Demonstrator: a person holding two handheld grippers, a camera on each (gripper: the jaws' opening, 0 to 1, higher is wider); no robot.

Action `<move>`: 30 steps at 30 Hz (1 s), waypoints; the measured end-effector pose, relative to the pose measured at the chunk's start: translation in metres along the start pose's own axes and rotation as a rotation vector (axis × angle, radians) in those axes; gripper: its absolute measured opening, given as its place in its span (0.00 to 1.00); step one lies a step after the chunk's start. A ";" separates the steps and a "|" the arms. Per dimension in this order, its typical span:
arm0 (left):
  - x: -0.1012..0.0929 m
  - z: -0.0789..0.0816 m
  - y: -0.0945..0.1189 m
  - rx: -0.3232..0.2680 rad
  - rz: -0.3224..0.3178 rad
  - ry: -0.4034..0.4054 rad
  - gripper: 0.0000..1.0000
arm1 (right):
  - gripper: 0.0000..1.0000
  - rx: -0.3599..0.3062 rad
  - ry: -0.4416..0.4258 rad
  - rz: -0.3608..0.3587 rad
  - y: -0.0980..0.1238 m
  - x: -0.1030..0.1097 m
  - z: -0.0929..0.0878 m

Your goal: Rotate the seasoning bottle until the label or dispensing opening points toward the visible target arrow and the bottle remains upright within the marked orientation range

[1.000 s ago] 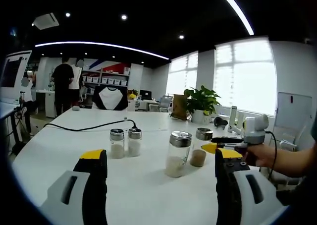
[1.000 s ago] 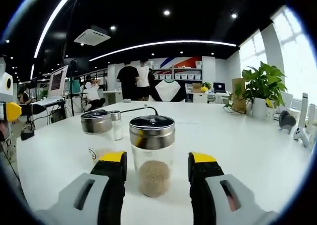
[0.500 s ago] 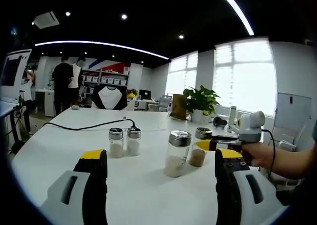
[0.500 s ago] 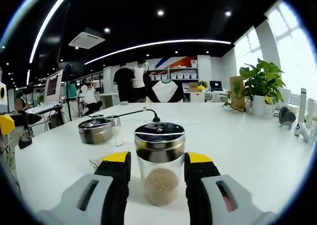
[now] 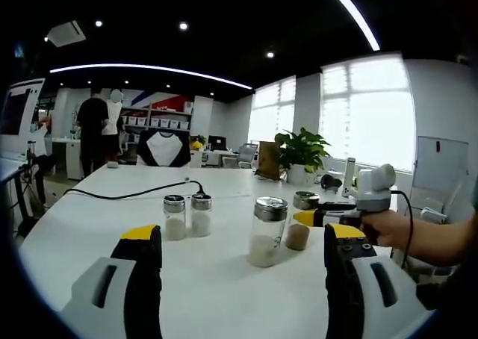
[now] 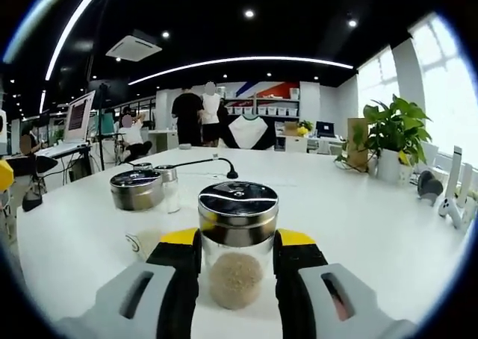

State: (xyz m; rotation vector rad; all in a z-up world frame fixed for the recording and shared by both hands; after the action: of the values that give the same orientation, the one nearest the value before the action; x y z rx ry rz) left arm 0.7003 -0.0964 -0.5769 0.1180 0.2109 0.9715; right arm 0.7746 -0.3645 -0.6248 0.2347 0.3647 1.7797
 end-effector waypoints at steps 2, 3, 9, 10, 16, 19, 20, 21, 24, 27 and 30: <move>0.001 0.000 0.000 -0.001 0.003 0.002 0.95 | 0.36 -0.003 -0.001 0.000 0.000 0.000 0.000; 0.001 0.000 0.001 -0.001 0.003 0.002 0.95 | 0.36 -0.004 -0.002 0.001 0.000 -0.001 -0.001; 0.002 0.000 0.002 0.001 0.005 0.003 0.94 | 0.36 0.002 -0.006 0.002 0.000 -0.001 0.000; 0.002 0.000 0.002 0.001 0.005 0.001 0.94 | 0.36 0.005 -0.004 0.001 0.000 -0.001 0.000; 0.000 0.000 0.002 0.002 0.000 0.002 0.94 | 0.36 0.013 -0.003 0.002 0.000 -0.002 0.000; 0.000 0.000 0.003 0.000 0.003 0.001 0.94 | 0.36 0.016 -0.005 0.008 0.001 -0.002 0.000; 0.001 0.000 0.004 0.000 0.004 0.000 0.94 | 0.36 0.017 -0.005 0.011 0.001 -0.002 0.001; 0.001 0.000 0.004 0.000 0.006 0.000 0.94 | 0.36 0.022 -0.003 0.014 0.001 -0.002 0.001; 0.002 -0.001 0.005 0.002 0.012 0.003 0.94 | 0.36 0.025 0.002 0.025 0.002 -0.002 0.001; 0.003 -0.001 0.006 0.005 0.014 0.000 0.94 | 0.36 0.026 0.005 0.036 0.003 -0.002 0.001; 0.003 0.000 0.007 0.002 0.014 0.002 0.94 | 0.36 0.029 0.013 0.052 0.003 -0.003 0.001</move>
State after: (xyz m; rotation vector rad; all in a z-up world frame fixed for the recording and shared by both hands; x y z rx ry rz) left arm 0.6965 -0.0898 -0.5764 0.1201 0.2133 0.9856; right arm 0.7727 -0.3685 -0.6225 0.2554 0.3969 1.8289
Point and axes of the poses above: the point that each gripper's makers call its tool centre point, and the gripper's own axes: y roughly backward along the fingers, x roughly to its left, z roughly out of its top, the point moved 8 cm from there along y, roughly backward along the fingers, and after that the axes turned 8 degrees about x, right-handed, at the moved point
